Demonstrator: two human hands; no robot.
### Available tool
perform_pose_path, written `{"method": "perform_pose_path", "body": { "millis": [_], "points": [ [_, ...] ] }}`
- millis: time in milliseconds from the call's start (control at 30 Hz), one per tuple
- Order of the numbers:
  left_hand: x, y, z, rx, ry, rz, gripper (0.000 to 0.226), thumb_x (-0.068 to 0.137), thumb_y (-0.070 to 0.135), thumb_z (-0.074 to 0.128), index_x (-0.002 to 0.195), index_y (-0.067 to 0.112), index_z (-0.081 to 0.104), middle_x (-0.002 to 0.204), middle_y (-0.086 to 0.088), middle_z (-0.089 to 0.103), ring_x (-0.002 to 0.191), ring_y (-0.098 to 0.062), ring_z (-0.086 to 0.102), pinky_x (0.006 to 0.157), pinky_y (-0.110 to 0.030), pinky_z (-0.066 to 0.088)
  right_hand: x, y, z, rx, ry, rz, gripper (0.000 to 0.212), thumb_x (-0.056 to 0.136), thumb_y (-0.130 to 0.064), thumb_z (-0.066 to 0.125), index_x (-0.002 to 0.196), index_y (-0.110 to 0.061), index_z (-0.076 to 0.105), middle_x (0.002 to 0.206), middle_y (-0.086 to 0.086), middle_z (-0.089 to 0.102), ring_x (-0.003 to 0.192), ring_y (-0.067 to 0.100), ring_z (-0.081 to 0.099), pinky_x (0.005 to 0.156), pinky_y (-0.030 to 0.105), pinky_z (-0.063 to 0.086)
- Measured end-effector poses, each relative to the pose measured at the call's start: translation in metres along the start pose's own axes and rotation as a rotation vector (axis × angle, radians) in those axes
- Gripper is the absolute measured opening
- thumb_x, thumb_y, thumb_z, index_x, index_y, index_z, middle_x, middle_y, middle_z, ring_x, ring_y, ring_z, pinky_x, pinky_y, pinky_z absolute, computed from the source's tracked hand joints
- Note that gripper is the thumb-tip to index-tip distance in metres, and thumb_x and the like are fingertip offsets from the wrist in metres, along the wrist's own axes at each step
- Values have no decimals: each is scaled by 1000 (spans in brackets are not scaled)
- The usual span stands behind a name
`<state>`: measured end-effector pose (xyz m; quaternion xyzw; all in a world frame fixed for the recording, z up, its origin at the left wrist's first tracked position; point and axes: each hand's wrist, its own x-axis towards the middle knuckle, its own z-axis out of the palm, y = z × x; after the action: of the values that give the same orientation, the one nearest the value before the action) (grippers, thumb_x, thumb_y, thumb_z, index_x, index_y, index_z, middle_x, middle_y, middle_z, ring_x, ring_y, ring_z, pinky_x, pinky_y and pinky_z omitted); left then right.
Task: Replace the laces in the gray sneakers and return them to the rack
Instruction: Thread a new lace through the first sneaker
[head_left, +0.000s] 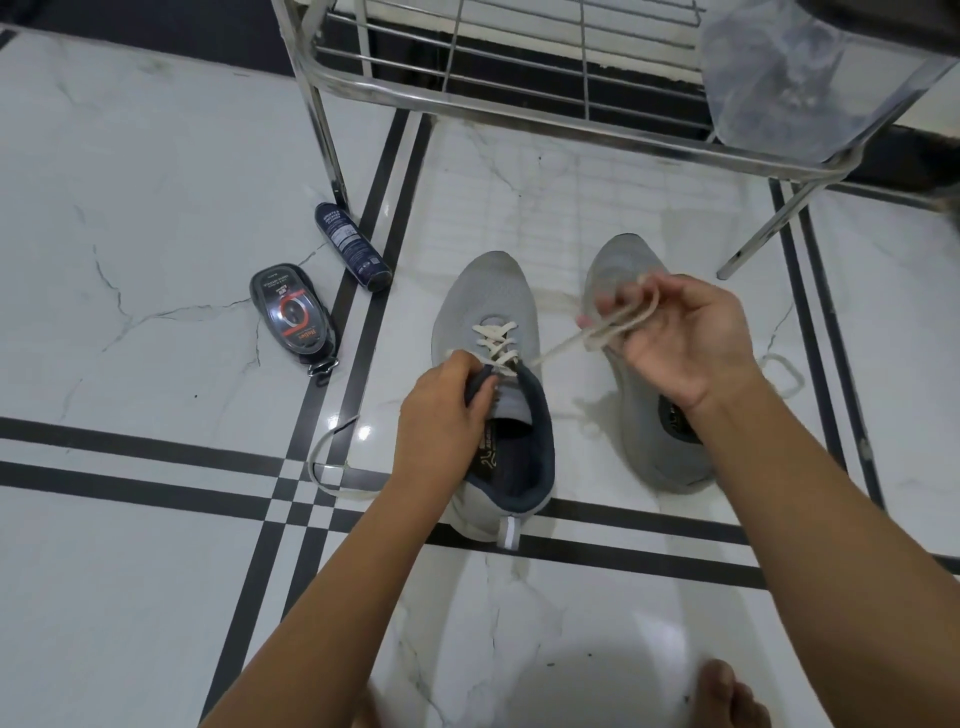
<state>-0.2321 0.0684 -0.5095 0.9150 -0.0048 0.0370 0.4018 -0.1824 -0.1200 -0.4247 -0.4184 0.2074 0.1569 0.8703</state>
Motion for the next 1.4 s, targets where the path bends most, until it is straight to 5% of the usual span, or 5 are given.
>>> {"method": "perform_pose_path", "body": {
  "millis": [200,467,767,967,1400],
  "points": [
    [-2,3,-2,-40,20,-54,13,92,25,56,93,13,52,83,5,52,75,-9,46,61,-15,28,8,26,2,-1471,-29,402,23,91,-34,59,94,-12,52,73,7,61,35,10,31,35,17,28],
    [3,1,1,57,-27,27,14,92,25,55,87,12,51,78,3,49,73,-11,44,62,-17,27,1,14,0,-329,-127,240,22,72,-11,52,50,-13,49,52,1,45,52,16,34,52,27,36],
    [20,-18,-11,20,-220,-156,27,92,39,51,110,20,59,114,-1,58,112,-22,50,98,-44,38,9,27,5,-1689,190,89,38,89,-20,57,109,11,61,99,26,67,86,37,63,73,35,51],
    [17,0,-34,-178,-174,-135,20,89,32,59,76,17,60,62,10,52,58,-1,48,55,-10,35,4,34,44,-1332,108,132,38,88,-39,57,72,-6,69,70,6,68,42,13,39,41,19,28],
    [33,15,-46,-76,-305,213,30,87,24,63,116,18,63,95,8,50,77,-4,44,78,-17,42,10,22,44,-1101,-59,431,12,89,-16,60,79,-13,55,56,-2,43,39,5,20,35,13,16]
  ]
}}
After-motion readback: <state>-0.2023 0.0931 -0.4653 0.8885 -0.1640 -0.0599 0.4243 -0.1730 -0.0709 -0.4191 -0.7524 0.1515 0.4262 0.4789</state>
